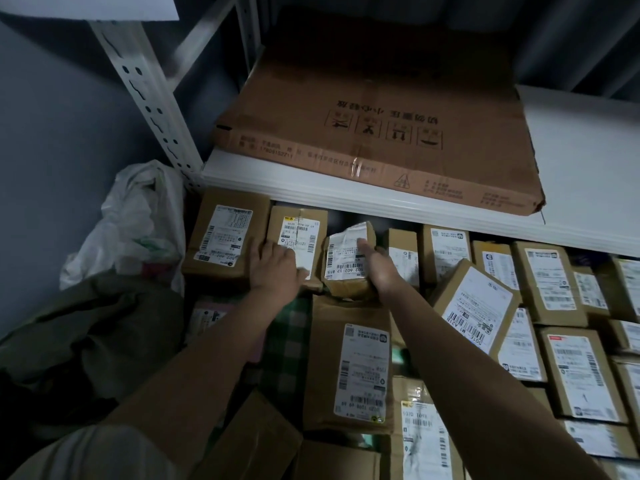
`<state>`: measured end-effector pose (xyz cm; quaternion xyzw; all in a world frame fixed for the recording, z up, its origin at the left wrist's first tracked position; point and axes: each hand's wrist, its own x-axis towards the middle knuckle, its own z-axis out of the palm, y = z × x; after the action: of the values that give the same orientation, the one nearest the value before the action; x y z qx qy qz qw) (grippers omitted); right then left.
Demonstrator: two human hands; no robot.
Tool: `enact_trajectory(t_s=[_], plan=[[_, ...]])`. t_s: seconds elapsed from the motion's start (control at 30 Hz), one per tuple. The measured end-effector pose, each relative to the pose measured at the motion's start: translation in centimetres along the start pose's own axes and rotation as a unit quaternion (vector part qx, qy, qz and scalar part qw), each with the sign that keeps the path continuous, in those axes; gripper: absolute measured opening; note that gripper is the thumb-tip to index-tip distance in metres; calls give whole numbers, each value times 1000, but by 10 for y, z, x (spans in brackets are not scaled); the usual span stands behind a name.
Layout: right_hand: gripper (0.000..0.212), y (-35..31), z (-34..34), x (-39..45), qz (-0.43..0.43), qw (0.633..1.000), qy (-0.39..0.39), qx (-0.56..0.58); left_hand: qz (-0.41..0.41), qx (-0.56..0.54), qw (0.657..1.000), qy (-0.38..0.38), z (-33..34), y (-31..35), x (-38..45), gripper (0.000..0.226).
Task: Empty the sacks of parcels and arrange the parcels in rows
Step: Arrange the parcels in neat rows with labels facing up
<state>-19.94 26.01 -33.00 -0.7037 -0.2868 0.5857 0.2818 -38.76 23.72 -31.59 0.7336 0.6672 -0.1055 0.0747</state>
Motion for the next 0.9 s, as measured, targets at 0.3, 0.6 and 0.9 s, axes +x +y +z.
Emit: enact_trajectory(t_s=[0.3, 0.6, 0.9], plan=[[67, -3, -4, 15, -99, 985, 68, -126, 21, 23, 995, -92, -13, 11, 11, 68], [80, 0, 7, 13, -163, 833, 3, -528, 12, 13, 995, -98, -9, 11, 13, 73], [74, 5, 10, 8, -165, 758, -4, -631, -11, -13, 996, -91, -4, 14, 8, 71]])
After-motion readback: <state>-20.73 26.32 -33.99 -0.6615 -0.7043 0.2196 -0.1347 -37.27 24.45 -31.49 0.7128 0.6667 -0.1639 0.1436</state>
